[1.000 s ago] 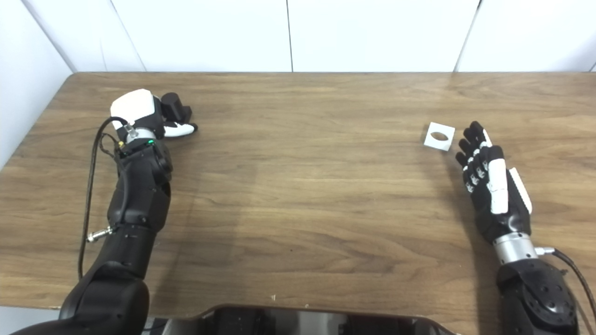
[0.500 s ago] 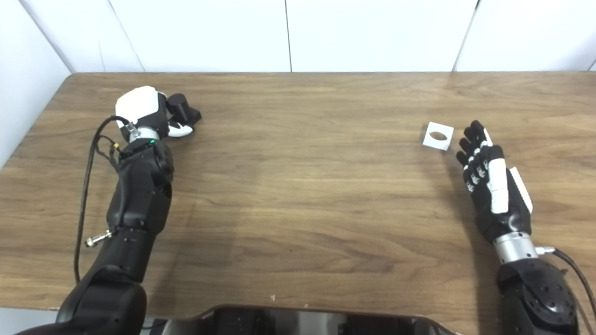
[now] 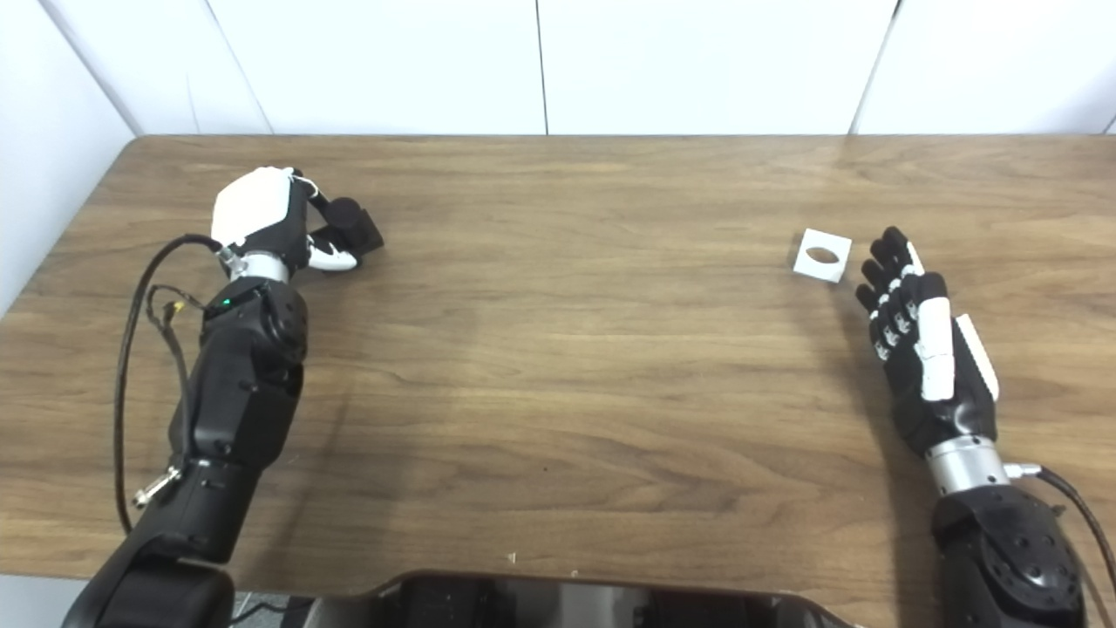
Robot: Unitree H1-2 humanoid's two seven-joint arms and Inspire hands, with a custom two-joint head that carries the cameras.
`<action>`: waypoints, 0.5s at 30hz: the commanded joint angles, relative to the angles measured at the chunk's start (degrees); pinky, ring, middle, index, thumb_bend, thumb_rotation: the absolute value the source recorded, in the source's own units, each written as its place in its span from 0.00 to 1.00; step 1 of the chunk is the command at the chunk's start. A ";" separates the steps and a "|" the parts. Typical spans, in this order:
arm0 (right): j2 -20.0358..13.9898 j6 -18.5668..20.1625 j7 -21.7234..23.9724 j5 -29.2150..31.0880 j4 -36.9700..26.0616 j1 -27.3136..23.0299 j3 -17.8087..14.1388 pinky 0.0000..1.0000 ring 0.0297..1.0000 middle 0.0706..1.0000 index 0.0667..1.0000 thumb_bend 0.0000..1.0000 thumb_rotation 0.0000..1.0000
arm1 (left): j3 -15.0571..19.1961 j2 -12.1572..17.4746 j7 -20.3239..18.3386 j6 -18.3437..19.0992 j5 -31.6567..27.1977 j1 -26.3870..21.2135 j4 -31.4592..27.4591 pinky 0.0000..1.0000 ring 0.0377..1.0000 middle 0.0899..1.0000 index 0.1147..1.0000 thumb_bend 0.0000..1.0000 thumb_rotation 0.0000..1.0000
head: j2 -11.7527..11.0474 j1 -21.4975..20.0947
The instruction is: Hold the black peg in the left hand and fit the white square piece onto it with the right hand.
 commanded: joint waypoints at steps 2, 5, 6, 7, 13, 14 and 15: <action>0.22 -0.74 -0.29 0.14 0.84 1.24 -0.13 1.00 1.00 1.00 1.00 0.60 1.00 | -1.21 1.45 -1.66 0.18 -3.19 1.08 -3.03 1.00 1.00 0.92 0.42 0.52 0.07 | 0.03 0.00; 0.23 -0.73 -0.31 0.11 0.88 1.16 -0.12 1.00 1.00 1.00 1.00 0.60 1.00 | -1.87 2.00 -2.76 0.30 -5.24 2.21 -5.02 1.00 1.00 0.92 0.42 0.52 0.06 | -0.09 -0.03; 0.21 -0.74 -0.24 0.12 0.90 1.12 -0.08 1.00 1.00 1.00 1.00 0.60 1.00 | -2.06 2.19 -3.03 0.27 -6.08 2.63 -5.75 1.00 1.00 0.92 0.42 0.52 0.06 | -0.15 -0.04; 0.19 -0.80 -0.11 0.20 0.95 1.07 -0.05 1.00 1.00 1.00 1.00 0.60 1.00 | -2.33 2.44 -3.38 0.23 -6.70 3.06 -6.51 1.00 1.00 0.92 0.42 0.51 0.06 | -0.19 -0.15; 0.18 -0.29 -0.09 0.19 0.84 0.71 0.12 1.00 1.00 1.00 1.00 0.61 1.00 | -3.66 3.22 -4.14 0.00 -9.34 5.34 -10.86 1.00 1.00 0.91 0.42 0.51 0.06 | -0.36 -0.65; 0.15 -0.31 -0.02 0.17 0.88 0.63 0.18 1.00 1.00 1.00 1.00 0.61 1.00 | -3.87 3.24 -3.99 -0.16 -9.76 5.72 -11.52 1.00 1.00 0.91 0.42 0.51 0.06 | -0.36 -0.76; 0.15 -0.21 -0.01 0.18 0.86 0.57 0.21 1.00 1.00 1.00 1.00 0.61 1.00 | -4.12 3.26 -3.95 -0.36 -10.13 6.17 -12.33 1.00 1.00 0.91 0.42 0.51 0.06 | -0.34 -0.80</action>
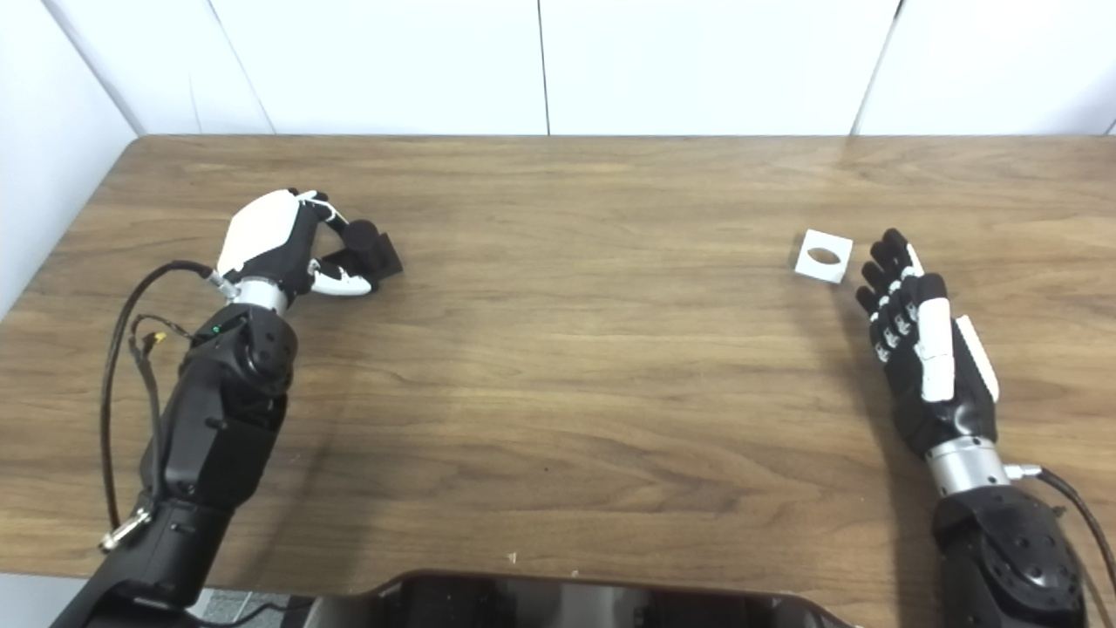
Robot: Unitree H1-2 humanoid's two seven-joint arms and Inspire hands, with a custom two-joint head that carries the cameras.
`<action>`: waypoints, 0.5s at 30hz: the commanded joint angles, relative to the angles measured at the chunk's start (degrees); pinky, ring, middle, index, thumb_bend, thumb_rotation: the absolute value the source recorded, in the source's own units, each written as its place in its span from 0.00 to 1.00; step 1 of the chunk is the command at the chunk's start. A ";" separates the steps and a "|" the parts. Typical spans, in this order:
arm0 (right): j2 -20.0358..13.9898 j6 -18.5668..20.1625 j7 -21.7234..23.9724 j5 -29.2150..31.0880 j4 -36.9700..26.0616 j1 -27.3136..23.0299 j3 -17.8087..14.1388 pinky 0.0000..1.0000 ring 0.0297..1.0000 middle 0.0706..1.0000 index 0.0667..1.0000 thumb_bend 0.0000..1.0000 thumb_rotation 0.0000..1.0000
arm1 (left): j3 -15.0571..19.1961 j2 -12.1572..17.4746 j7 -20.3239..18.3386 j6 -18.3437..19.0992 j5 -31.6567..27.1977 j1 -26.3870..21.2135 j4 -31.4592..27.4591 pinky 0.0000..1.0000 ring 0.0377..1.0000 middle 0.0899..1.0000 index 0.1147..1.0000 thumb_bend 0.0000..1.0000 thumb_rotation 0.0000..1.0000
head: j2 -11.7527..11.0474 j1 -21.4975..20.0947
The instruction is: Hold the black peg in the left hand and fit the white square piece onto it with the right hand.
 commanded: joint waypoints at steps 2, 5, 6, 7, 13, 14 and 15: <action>0.15 -0.44 0.01 0.13 0.75 0.55 0.28 1.00 1.00 1.00 1.00 0.61 1.00 | -1.37 0.97 -0.49 -0.48 -1.15 0.81 -3.08 1.00 1.00 0.91 0.42 0.51 0.06 | -0.01 -0.04; 0.25 -0.15 -0.45 -0.55 0.45 0.40 0.46 1.00 1.00 1.00 1.00 0.61 1.00 | -2.51 0.84 -1.14 -0.44 -1.60 1.96 -5.72 1.00 1.00 0.91 0.42 0.51 0.06 | -0.03 -0.32; 0.29 -0.38 -0.38 -0.63 0.58 0.31 0.50 1.00 1.00 1.00 1.00 0.61 1.00 | -2.84 0.65 -1.47 -0.30 -1.75 2.40 -6.76 1.00 1.00 0.91 0.42 0.51 0.06 | 0.01 -0.38; 0.31 -0.57 -0.28 -0.66 0.74 0.23 0.52 1.00 1.00 1.00 1.00 0.60 1.00 | -3.05 0.53 -1.67 -0.18 -1.85 2.65 -7.37 1.00 1.00 0.91 0.42 0.51 0.06 | -0.06 -0.47; 0.74 -0.45 -0.50 -1.02 0.79 0.07 0.73 1.00 1.00 1.00 1.00 0.59 1.00 | -5.36 -0.06 -4.14 0.03 -1.65 4.89 -12.49 1.00 1.00 0.93 0.43 0.51 0.07 | -0.27 -0.89; 0.75 -0.63 -0.46 -1.04 0.87 0.07 0.75 1.00 1.00 1.00 1.00 0.59 1.00 | -5.80 -0.13 -4.62 0.03 -1.56 5.23 -13.26 1.00 1.00 0.93 0.43 0.51 0.07 | -0.27 -0.89; 0.73 -0.87 -0.34 -1.01 0.99 0.06 0.76 1.00 1.00 1.00 1.00 0.58 1.00 | -6.18 -0.16 -4.98 0.03 -1.46 5.47 -13.85 1.00 1.00 0.93 0.43 0.51 0.07 | -0.27 -0.89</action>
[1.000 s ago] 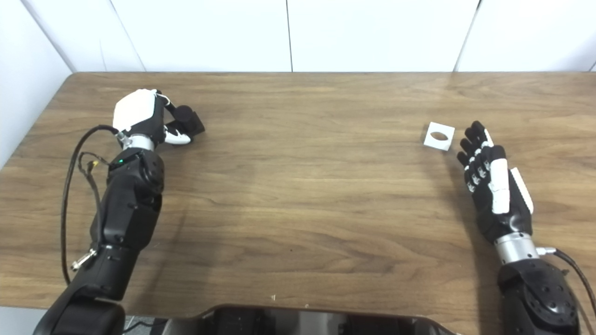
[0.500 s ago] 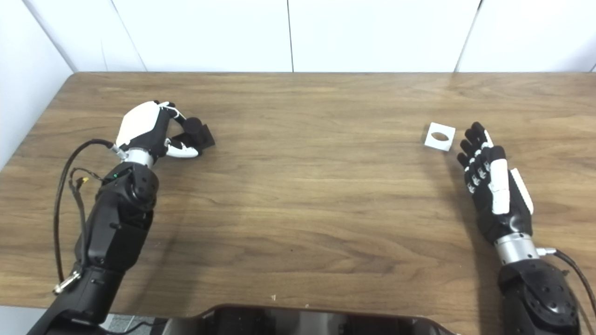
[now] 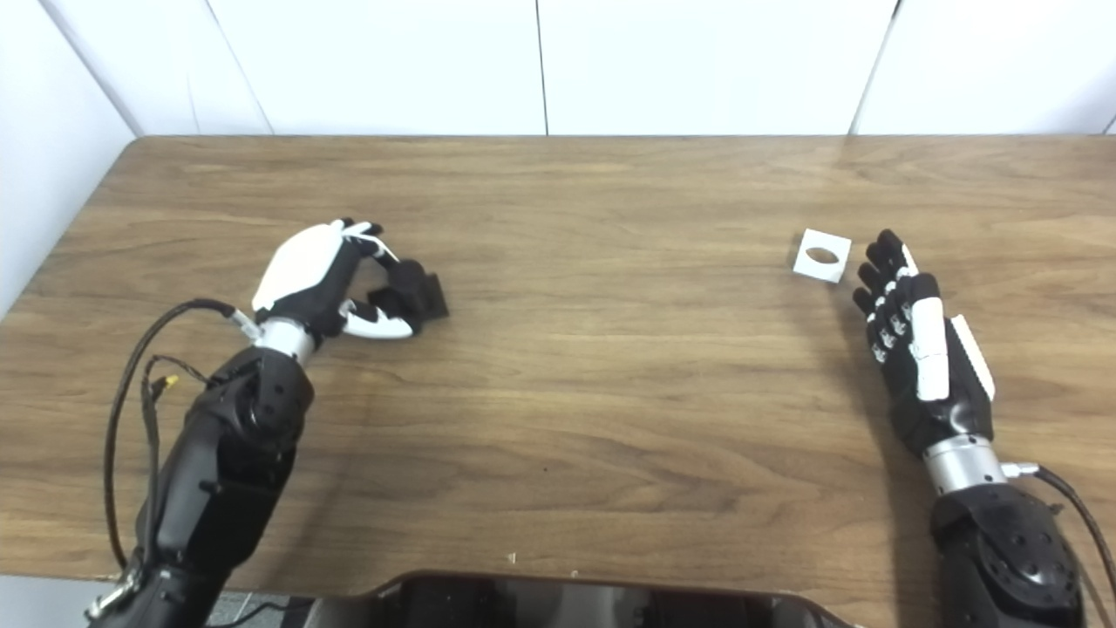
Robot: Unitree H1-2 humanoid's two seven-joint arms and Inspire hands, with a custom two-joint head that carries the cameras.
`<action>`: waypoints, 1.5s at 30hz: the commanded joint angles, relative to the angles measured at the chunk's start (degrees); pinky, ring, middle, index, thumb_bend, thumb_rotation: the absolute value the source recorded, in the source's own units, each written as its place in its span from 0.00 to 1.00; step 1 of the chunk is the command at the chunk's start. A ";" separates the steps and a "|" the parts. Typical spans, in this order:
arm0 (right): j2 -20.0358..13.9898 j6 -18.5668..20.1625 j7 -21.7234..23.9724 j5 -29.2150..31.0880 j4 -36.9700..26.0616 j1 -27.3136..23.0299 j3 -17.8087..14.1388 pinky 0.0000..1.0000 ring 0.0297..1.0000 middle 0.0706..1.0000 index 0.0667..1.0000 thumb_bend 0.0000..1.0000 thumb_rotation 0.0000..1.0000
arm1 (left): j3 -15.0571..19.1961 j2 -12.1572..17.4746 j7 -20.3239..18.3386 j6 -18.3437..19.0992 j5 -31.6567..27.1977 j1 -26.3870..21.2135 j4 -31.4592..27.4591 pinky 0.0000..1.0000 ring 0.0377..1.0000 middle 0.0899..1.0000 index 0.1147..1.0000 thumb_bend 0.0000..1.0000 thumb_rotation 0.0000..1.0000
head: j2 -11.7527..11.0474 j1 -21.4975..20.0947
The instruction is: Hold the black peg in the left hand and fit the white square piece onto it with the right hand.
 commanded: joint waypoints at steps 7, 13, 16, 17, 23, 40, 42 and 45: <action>1.19 -1.17 -0.39 -0.11 0.83 0.55 0.59 1.00 1.00 1.00 1.00 0.58 1.00 | -3.55 -0.02 -0.70 -2.15 0.93 1.66 -4.88 1.00 1.00 0.93 0.43 0.51 0.07 | 0.01 -0.85; 1.58 -1.62 -0.66 -0.53 1.13 0.59 0.64 1.00 1.00 1.00 1.00 0.58 1.00 | -5.64 -0.73 -0.88 -3.18 0.87 3.40 -6.18 1.00 1.00 0.92 0.43 0.51 0.07 | 0.08 -1.62; 1.93 -1.12 -0.99 -0.60 0.76 0.77 0.70 1.00 1.00 1.00 1.00 0.60 1.00 | -6.52 -1.12 -1.20 -3.98 0.53 4.27 -6.51 1.00 1.00 0.93 0.43 0.51 0.07 | 0.10 -1.89; 2.07 -0.78 -1.09 -0.52 0.52 0.88 0.72 1.00 1.00 1.00 1.00 0.60 1.00 | -6.96 -1.33 -1.36 -4.09 0.54 4.62 -6.75 1.00 1.00 0.93 0.43 0.51 0.07 | 0.19 -2.04; 2.51 -0.80 -1.24 -0.47 0.48 1.40 0.93 1.00 1.00 1.00 1.00 0.56 1.00 | -10.04 -3.21 -2.28 -4.17 0.83 6.15 -8.22 1.00 1.00 0.93 0.43 0.51 0.07 | 0.06 -2.69; 3.58 -2.48 -1.33 -0.56 0.69 2.34 1.52 1.00 1.00 1.00 1.00 0.55 1.00 | -14.92 -7.71 -0.39 -7.22 1.58 8.49 -7.25 1.00 1.00 0.93 0.43 0.51 0.07 | -0.11 -6.05; 3.82 -1.61 -1.69 -0.53 -0.03 2.60 1.57 1.00 1.00 1.00 1.00 0.55 1.00 | -15.22 -7.98 -0.66 -7.11 1.88 8.68 -7.49 1.00 1.00 0.93 0.43 0.51 0.07 | -0.08 -6.42; 4.04 -1.12 -2.07 -0.60 -0.64 2.84 1.72 1.00 1.00 1.00 1.00 0.55 1.00 | -15.50 -8.12 -0.93 -7.19 2.12 8.97 -7.78 1.00 1.00 0.93 0.43 0.51 0.07 | -0.10 -6.68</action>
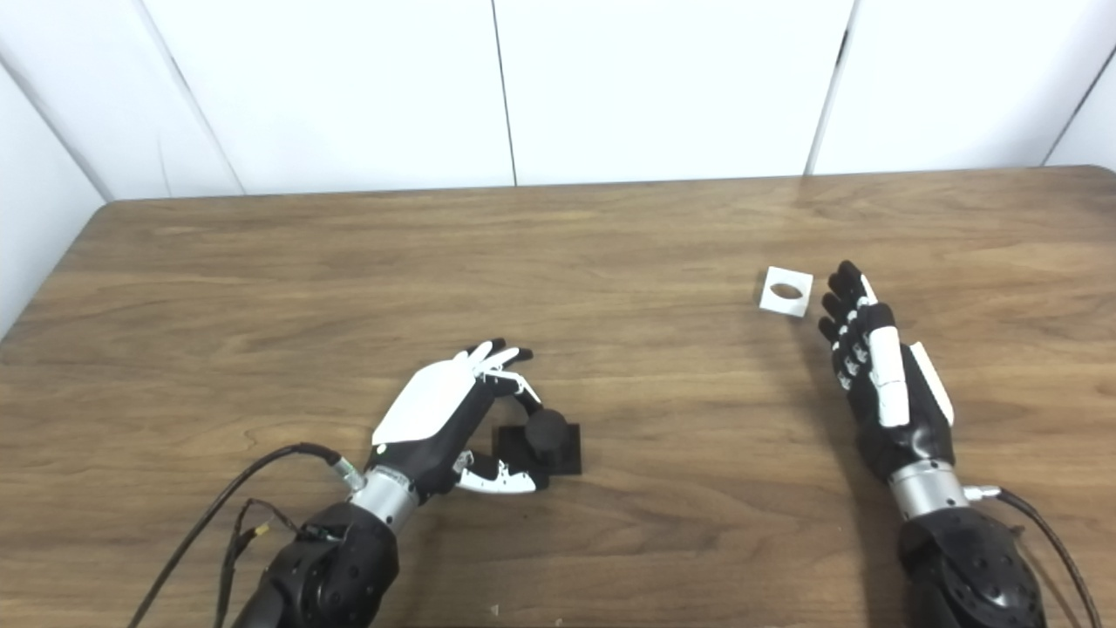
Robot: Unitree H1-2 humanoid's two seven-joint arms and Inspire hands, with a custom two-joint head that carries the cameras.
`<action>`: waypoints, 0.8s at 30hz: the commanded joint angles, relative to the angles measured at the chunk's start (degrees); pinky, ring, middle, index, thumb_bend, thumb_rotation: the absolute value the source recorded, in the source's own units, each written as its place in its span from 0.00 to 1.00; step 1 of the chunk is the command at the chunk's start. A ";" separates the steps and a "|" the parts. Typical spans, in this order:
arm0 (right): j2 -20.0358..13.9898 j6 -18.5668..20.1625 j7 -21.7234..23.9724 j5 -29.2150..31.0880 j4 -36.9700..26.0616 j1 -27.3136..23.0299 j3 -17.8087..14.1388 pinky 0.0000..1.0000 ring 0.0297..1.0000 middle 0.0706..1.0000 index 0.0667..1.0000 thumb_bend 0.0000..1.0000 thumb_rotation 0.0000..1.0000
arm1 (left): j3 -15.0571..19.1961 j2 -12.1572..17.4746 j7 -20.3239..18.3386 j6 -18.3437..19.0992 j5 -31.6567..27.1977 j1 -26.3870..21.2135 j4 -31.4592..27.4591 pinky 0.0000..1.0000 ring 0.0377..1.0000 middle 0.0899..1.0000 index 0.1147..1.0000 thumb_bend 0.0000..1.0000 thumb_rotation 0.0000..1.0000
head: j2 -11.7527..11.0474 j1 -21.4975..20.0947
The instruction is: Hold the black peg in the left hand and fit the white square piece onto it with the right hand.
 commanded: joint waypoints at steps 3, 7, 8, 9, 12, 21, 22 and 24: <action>1.90 -0.55 -0.57 -0.20 0.67 1.74 1.16 1.00 1.00 1.00 1.00 0.55 1.00 | -1.28 0.44 -1.67 -0.68 1.01 0.89 0.10 1.00 1.00 0.94 0.43 0.51 0.07 | 0.14 -0.43; 2.02 -0.47 -0.45 0.33 0.44 1.75 1.36 1.00 1.00 1.00 1.00 0.54 1.00 | -1.29 0.55 -1.79 -0.82 1.13 1.45 -0.26 1.00 1.00 0.94 0.43 0.51 0.07 | 0.50 -0.61; 2.05 -0.50 -0.25 0.73 0.45 1.73 1.35 1.00 1.00 1.00 1.00 0.54 1.00 | -1.28 0.57 -1.92 -0.76 1.16 1.62 -0.43 1.00 1.00 0.94 0.43 0.51 0.07 | 0.50 -0.62; 2.10 -0.37 -0.09 1.18 0.43 1.68 1.30 1.00 1.00 1.00 1.00 0.55 0.99 | -1.25 0.56 -2.01 -0.69 1.19 1.79 -0.57 1.00 1.00 0.93 0.43 0.51 0.07 | 0.49 -0.76; 2.19 -0.30 -0.05 1.58 0.49 1.48 1.22 1.00 1.00 1.00 1.00 0.56 0.95 | -1.08 0.54 -1.92 -0.66 1.16 2.22 -0.66 1.00 1.00 0.93 0.43 0.51 0.07 | 0.60 -0.77; -2.24 -1.60 -2.55 -9.50 -0.14 -1.25 3.08 1.00 1.00 1.00 1.00 0.64 0.77 | -0.52 0.60 -0.12 -1.76 1.02 2.91 0.70 1.00 1.00 0.93 0.43 0.51 0.07 | 0.62 -1.01; -2.61 -1.60 -2.75 -10.20 -0.29 -1.75 3.10 1.00 1.00 1.00 1.00 0.65 0.74 | -0.52 0.56 0.04 -1.84 0.99 2.93 0.85 1.00 1.00 0.93 0.43 0.51 0.07 | 0.61 -0.93; -3.17 -1.68 -3.25 -12.11 -0.38 -2.58 3.17 1.00 1.00 1.00 1.00 0.66 0.72 | -0.49 0.44 0.22 -1.95 0.98 2.94 1.10 1.00 1.00 0.93 0.43 0.51 0.07 | 0.53 -0.84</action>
